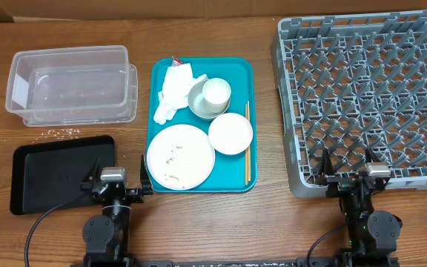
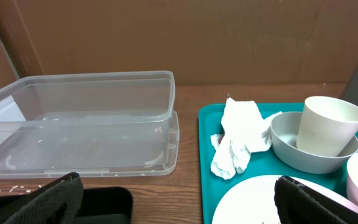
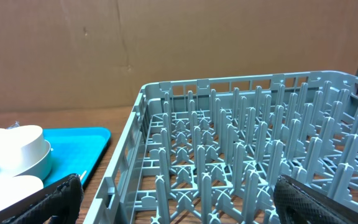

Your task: Sort waste into correct bins and load items into the dishwasher

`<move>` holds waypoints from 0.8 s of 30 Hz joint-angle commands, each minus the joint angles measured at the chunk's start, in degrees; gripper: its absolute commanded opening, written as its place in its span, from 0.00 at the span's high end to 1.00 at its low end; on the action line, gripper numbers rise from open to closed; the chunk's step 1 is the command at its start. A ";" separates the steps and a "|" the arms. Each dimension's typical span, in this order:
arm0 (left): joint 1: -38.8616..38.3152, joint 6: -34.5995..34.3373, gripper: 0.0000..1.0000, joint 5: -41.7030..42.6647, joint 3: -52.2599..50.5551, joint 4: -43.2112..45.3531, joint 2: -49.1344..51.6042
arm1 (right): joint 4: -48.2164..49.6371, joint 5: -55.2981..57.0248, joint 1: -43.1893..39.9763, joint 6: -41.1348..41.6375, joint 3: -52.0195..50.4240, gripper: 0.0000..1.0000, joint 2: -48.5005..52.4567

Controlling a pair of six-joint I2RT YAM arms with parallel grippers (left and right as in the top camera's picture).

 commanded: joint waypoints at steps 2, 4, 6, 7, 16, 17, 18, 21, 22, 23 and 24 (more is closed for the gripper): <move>0.33 0.50 0.00 0.42 -0.20 0.04 -0.66 | 0.33 0.44 -0.37 -0.39 -0.59 0.00 -0.46; 0.31 0.55 0.00 0.39 -0.20 0.07 -0.66 | 0.33 0.44 -0.37 -0.39 -0.59 0.00 -0.46; 0.33 2.12 0.00 -0.76 -0.20 0.15 -0.66 | 0.33 0.44 -0.37 -0.39 -0.59 0.00 -0.46; 0.33 2.69 0.00 -1.01 -0.20 0.22 -0.66 | 0.33 0.44 -0.37 -0.39 -0.59 0.00 -0.46; 0.31 -0.68 0.00 2.93 -0.20 2.95 -0.66 | 0.33 0.46 -0.37 -0.39 -0.59 0.00 -0.46; 0.31 -3.80 0.00 7.08 -0.20 4.00 -0.66 | 0.33 0.44 -0.37 -0.39 -0.59 0.00 -0.46; 0.31 -6.40 0.00 11.28 -0.20 5.25 -0.66 | 0.33 0.44 -0.37 -0.39 -0.59 0.00 -0.46; 0.31 -8.02 0.00 19.50 -0.20 8.90 -0.66 | 0.33 0.44 -0.37 -0.39 -0.59 0.00 -0.46; 0.31 -8.24 0.00 21.03 -0.20 10.71 -0.66 | 0.33 0.44 -0.37 -0.39 -0.59 0.00 -0.46; 0.31 -8.90 0.00 21.99 -0.20 12.72 -0.66 | 0.33 0.44 -0.37 -0.39 -0.59 0.00 -0.46; 0.31 -9.51 0.00 23.06 -0.20 15.13 -0.66 | 0.33 0.44 -0.37 -0.39 -0.59 0.00 -0.46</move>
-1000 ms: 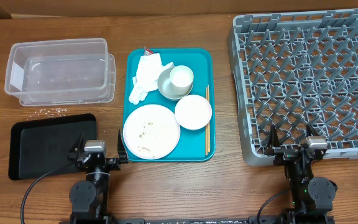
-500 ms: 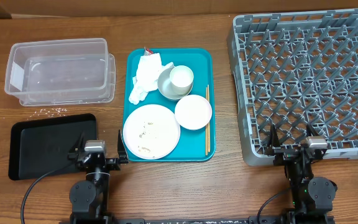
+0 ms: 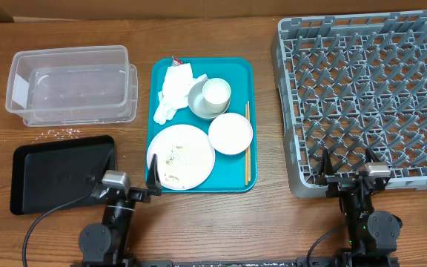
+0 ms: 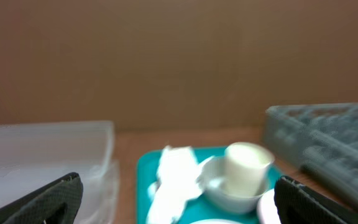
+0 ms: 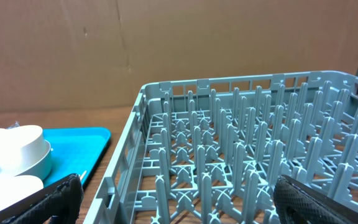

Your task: Sort waste into correct bins and load items into the dishwasher

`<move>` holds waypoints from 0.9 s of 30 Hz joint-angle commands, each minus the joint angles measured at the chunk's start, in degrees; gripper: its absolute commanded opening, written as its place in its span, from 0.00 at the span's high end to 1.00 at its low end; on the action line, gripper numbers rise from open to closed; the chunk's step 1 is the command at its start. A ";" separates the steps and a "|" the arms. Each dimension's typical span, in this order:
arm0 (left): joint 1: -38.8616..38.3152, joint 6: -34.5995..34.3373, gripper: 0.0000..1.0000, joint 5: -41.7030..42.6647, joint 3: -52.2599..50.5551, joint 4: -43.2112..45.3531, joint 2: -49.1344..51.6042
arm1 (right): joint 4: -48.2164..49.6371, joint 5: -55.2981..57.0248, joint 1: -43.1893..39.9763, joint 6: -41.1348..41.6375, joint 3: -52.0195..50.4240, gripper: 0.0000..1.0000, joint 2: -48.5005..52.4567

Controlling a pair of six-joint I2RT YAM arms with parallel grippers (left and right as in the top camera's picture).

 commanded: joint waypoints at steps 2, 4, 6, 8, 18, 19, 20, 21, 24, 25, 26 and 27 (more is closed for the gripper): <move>0.31 -3.85 0.00 9.22 -0.15 8.63 -0.66 | 0.35 0.44 -0.37 -0.37 -0.59 0.00 -0.46; 0.35 -3.80 0.00 8.50 -0.15 13.77 -0.66 | 0.35 0.44 -0.37 -0.37 -0.59 0.00 -0.46; 0.35 -3.80 0.00 7.41 -0.07 17.07 -0.66 | 0.35 0.44 -0.37 -0.37 -0.59 0.00 -0.46; 0.35 -3.85 0.00 7.50 0.55 17.75 -0.63 | 0.35 0.44 -0.37 -0.37 -0.59 0.00 -0.46; 0.37 1.81 0.00 6.03 7.13 17.73 5.07 | 0.35 0.44 -0.37 -0.37 -0.59 0.00 -0.46; 0.37 2.05 0.00 6.05 8.37 17.75 6.56 | 0.35 0.46 -0.37 -0.37 -0.59 0.00 -0.46; 0.37 2.08 0.00 6.03 9.49 17.77 8.07 | 0.35 0.44 -0.37 -0.37 -0.59 0.00 -0.46; 0.37 2.69 0.00 6.08 10.62 17.77 9.73 | 0.35 0.44 -0.37 -0.37 -0.59 0.00 -0.46; 0.37 6.14 0.00 6.25 15.04 17.73 16.28 | 0.35 0.44 -0.37 -0.37 -0.59 0.00 -0.46; 0.37 6.93 0.00 6.25 17.09 17.64 19.19 | 0.35 0.44 -0.37 -0.37 -0.59 0.00 -0.46; 0.37 6.97 0.00 6.21 19.12 17.31 21.86 | 0.35 0.44 -0.37 -0.37 -0.59 0.00 -0.46; 0.37 6.95 0.00 6.23 21.92 16.17 25.18 | 0.35 0.44 -0.37 -0.37 -0.59 0.00 -0.46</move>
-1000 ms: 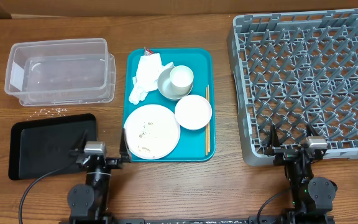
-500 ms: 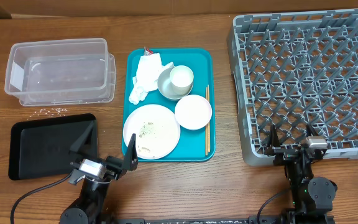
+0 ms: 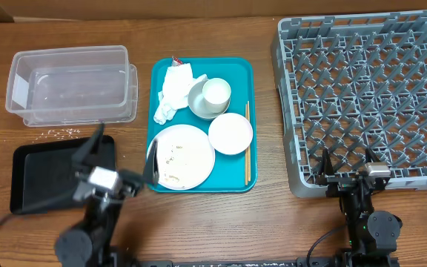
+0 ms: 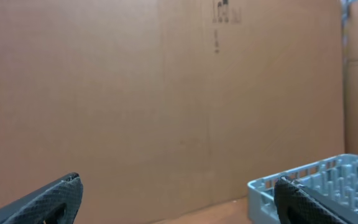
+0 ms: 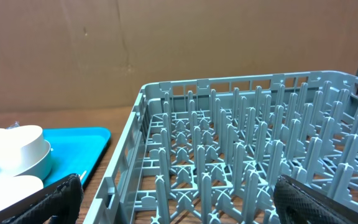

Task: Sort waste into correct bins and load items into the dishwasher
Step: 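Reach the left gripper to the white tissue on the teal tray and grasp it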

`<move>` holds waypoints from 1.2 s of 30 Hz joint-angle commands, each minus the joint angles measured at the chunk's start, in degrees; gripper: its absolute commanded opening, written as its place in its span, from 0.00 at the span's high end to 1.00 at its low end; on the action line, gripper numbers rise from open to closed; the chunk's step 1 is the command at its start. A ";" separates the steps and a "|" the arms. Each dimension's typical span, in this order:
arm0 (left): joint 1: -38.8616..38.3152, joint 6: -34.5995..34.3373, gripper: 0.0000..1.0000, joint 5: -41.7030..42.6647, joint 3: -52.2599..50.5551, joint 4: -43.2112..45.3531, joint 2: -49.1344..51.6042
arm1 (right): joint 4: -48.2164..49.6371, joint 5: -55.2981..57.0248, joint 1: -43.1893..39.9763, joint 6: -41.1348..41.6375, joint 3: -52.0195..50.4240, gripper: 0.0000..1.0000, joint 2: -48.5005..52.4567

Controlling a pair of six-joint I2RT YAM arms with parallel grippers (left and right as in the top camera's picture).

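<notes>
A teal tray point(image 3: 237, 74) holds a crumpled white napkin point(image 3: 173, 93), a grey bowl point(image 3: 199, 104) with a white cup point(image 3: 216, 91) in it, a small white bowl point(image 3: 230, 133), a crumb-strewn white plate point(image 3: 180, 156) and chopsticks point(image 3: 247, 144). The grey dish rack point(image 3: 365, 96) stands to the right. My left gripper point(image 3: 124, 157) hangs open and raised between the black tray and the plate. Its wrist view shows only open fingers point(image 4: 36, 199), the cardboard wall and a rack corner point(image 4: 316, 186). My right gripper point(image 3: 346, 169) point(image 5: 179, 199) is open and holds nothing at the rack's point(image 5: 247, 143) front edge.
A clear plastic bin point(image 3: 71, 85) sits at the back left, with a black tray point(image 3: 50, 174) in front of it and crumbs point(image 3: 61, 133) between them. A cardboard wall point(image 4: 166, 93) backs the table.
My left gripper has risen and now looms larger in the overhead view, spanning the black tray's right edge and the plate. Its camera now sees wall and a rack corner. The right arm is unchanged.
First my left gripper sat low at the table's front, facing the clear bin and the teal tray. Then it had turned rightward, its view blurred, with the tray and rack in sight. Now it is lifted and looks above the dishes. The right gripper stayed still, and nothing was picked up.
</notes>
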 commanded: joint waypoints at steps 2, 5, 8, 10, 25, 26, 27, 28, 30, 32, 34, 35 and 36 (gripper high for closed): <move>0.37 3.30 0.00 -0.17 12.57 -5.84 12.94 | 0.37 0.44 -0.39 -0.39 -0.59 0.00 -0.46; 0.44 3.30 0.00 -0.98 25.51 -21.31 23.63 | 0.37 0.44 -0.39 -0.39 -0.59 0.00 -0.46; 0.74 5.46 0.00 -1.38 41.48 -41.92 35.74 | 0.37 0.44 -0.39 -0.39 -0.59 0.00 -0.46; 0.74 7.72 0.00 0.33 51.84 -53.66 43.74 | 0.37 0.44 -0.39 -0.39 -0.59 0.00 -0.46; -1.60 2.69 0.00 -3.06 84.28 -83.43 74.58 | 0.37 0.46 -0.39 -0.39 -0.59 0.00 -0.46; -1.64 2.71 0.00 -3.74 86.27 -86.42 76.65 | 0.37 0.44 -0.39 -0.39 -0.59 0.00 -0.46; -1.64 2.73 0.00 -4.46 88.00 -88.87 78.73 | 0.37 0.44 -0.39 -0.39 -0.59 0.00 -0.46; -1.84 2.86 0.00 -5.49 89.61 -91.03 80.85 | 0.37 0.44 -0.39 -0.39 -0.59 0.00 -0.46; -2.40 2.86 0.00 -6.40 90.92 -92.13 83.65 | 0.37 0.46 -0.39 -0.39 -0.59 0.00 -0.46; -2.93 2.84 0.00 -4.79 90.95 -91.08 85.46 | 0.37 0.44 -0.39 -0.39 -0.59 0.00 -0.46; -3.41 2.97 0.00 -2.71 90.95 -89.81 86.71 | 0.37 0.44 -0.39 -0.39 -0.59 0.00 -0.46; -3.67 3.32 0.00 -2.51 90.95 -88.83 87.38 | 0.37 0.44 -0.39 -0.39 -0.59 0.00 -0.46; -3.96 4.22 0.00 -2.49 90.95 -87.91 88.04 | 0.37 0.44 -0.39 -0.39 -0.59 0.00 -0.46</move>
